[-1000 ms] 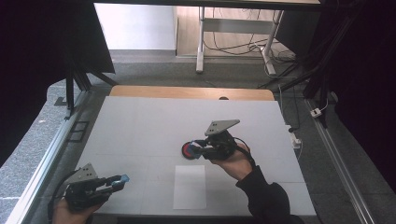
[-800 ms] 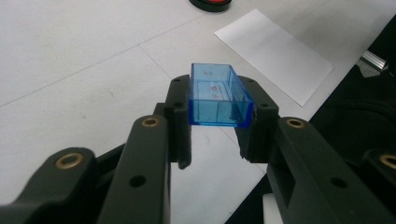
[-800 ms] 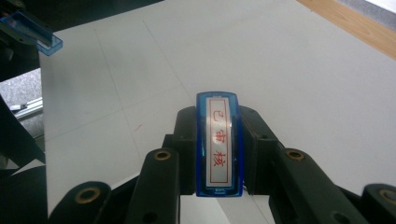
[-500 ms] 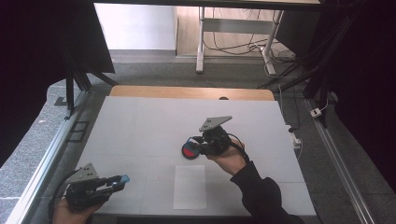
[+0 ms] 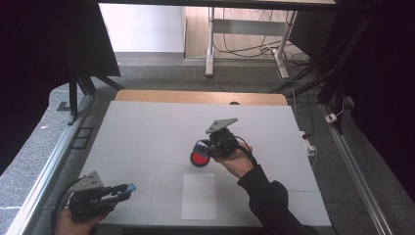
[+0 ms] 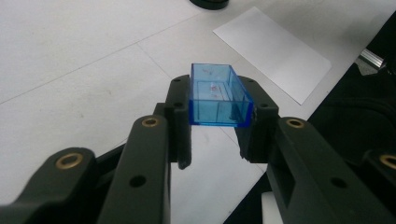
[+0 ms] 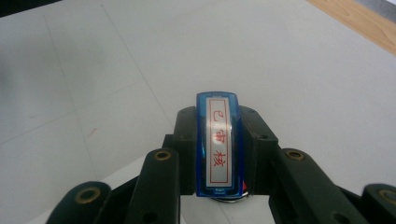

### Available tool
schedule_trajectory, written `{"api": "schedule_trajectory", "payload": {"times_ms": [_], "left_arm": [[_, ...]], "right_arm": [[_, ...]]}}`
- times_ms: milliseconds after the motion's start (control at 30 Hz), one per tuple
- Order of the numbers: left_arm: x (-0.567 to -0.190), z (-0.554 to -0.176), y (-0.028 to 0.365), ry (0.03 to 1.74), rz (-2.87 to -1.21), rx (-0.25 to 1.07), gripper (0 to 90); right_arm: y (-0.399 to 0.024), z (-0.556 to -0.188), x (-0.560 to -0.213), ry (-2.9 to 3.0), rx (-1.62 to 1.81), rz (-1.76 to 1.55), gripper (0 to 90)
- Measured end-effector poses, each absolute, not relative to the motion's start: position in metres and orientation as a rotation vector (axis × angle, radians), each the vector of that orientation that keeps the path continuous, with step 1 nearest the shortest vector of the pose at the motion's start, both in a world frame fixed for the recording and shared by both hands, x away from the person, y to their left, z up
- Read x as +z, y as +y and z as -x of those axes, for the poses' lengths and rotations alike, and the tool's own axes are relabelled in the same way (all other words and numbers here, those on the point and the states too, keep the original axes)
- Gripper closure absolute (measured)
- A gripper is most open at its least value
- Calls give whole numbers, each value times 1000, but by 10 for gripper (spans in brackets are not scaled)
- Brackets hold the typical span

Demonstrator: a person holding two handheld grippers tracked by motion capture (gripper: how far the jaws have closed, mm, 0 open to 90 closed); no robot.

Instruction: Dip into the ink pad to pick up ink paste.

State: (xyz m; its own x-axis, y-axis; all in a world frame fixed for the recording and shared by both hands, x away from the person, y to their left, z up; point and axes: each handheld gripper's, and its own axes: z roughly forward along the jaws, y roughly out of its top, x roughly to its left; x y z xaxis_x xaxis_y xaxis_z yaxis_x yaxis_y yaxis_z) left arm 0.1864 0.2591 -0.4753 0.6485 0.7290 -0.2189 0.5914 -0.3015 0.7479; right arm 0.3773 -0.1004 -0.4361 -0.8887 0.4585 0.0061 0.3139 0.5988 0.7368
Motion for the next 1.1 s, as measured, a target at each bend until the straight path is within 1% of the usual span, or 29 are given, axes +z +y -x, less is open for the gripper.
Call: {"api": "schedule_trajectory", "payload": {"times_ms": [567, 1100], "left_arm": [[-476, -188, 260, 1028, -2008, 185, 683], [-476, -188, 260, 1015, -2014, 177, 682]], "right_arm": [[-90, -394, -455, 2674, 1073, -682, 709], [-85, -399, -474, 2703, 998, -694, 710]]}}
